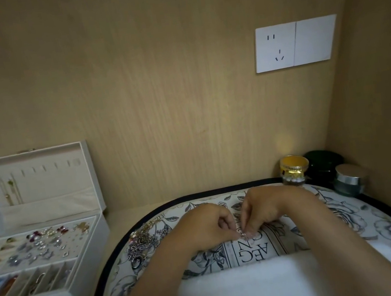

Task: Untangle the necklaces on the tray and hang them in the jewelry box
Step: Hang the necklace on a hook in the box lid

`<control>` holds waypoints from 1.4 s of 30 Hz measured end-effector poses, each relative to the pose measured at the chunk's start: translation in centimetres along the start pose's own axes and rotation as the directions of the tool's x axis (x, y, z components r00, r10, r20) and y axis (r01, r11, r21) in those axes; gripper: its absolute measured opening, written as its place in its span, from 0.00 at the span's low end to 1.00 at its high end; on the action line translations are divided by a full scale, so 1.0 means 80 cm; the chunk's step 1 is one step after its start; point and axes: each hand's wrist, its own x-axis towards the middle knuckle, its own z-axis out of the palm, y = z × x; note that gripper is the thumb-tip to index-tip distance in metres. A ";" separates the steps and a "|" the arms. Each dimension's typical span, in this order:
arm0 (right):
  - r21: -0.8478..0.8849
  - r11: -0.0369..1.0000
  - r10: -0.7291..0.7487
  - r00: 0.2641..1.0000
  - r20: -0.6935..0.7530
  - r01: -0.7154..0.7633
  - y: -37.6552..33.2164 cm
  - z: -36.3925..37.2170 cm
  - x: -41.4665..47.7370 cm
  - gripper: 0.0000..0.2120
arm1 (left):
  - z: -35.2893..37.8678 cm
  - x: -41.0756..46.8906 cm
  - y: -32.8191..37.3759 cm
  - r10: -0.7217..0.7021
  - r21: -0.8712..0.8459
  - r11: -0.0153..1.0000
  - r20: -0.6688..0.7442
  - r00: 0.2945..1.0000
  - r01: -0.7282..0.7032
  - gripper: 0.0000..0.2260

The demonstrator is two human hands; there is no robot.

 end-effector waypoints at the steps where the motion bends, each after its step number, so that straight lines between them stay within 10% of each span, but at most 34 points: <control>1: 0.040 0.999 -0.024 0.999 -0.030 0.025 0.003 0.002 0.002 0.08 | 0.000 0.001 -0.003 -0.003 0.015 1.000 -0.024 1.000 0.003 0.08; 15: 0.019 0.991 -0.129 0.980 -0.152 0.133 0.001 0.010 0.019 0.03 | 0.005 0.008 -0.007 0.131 0.376 0.924 -0.142 0.981 -0.069 0.05; 20: 0.214 0.949 -0.189 0.960 -0.209 0.233 0.001 0.009 0.028 0.08 | -0.002 0.012 -0.008 -0.051 -0.101 0.995 -0.250 0.967 0.026 0.08; 26: 0.592 0.700 -0.281 0.917 -0.283 0.398 -0.017 0.003 0.021 0.10 | -0.029 0.006 0.007 -0.166 -0.570 0.822 -0.226 0.960 0.008 0.12; 42: 0.736 0.494 -0.276 0.886 -0.371 0.462 -0.035 0.006 0.019 0.08 | -0.073 -0.007 -0.009 -0.054 -0.366 0.929 -0.294 0.954 -0.060 0.04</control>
